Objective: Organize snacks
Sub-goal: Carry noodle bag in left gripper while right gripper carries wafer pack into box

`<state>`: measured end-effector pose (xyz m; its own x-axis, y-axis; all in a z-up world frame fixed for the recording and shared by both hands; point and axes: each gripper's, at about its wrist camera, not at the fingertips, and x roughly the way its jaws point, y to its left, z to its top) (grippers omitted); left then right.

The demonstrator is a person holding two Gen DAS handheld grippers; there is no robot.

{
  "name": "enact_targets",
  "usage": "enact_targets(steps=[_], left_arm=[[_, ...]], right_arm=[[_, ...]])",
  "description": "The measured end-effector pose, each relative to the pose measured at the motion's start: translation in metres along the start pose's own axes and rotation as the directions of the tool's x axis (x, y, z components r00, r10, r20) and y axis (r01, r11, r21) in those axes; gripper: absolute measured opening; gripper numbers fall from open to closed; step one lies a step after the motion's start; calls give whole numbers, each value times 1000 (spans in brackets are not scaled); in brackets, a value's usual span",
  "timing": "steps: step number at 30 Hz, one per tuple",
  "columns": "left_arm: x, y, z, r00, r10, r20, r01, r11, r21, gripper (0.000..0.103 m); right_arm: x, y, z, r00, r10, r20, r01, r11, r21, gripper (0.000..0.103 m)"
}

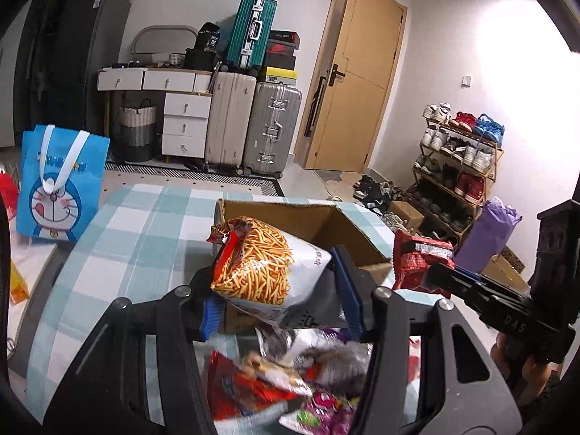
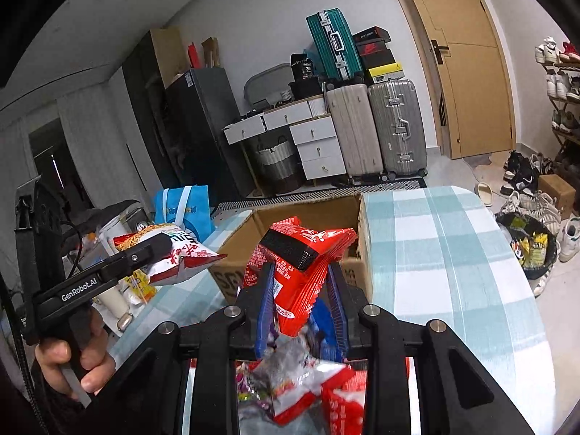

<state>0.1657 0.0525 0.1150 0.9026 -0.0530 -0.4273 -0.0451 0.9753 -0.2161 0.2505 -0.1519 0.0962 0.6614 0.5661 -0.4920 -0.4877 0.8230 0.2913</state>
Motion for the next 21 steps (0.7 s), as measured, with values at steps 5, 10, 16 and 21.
enact_targets(steps=[5,10,16,21], left_arm=[[25,2,9,1000,11,1,-11,1000,3,51],[56,2,16,1000,14,-22,-13,1000,5,51],[95,3,17,998,39,-40,-38,999,16,51],[121,2,16,996,43,-75,-42,999,9,51]], right_arm=[[19,-6,10,1000,3,-2,-3,1000,11,28],[36,-9,17,1000,-7,-4,7,1000,5,28],[55,-12,23,1000,-16,-20,17,1000,7,28],[71,-17,26,999,-20,-39,21,1000,17,28]])
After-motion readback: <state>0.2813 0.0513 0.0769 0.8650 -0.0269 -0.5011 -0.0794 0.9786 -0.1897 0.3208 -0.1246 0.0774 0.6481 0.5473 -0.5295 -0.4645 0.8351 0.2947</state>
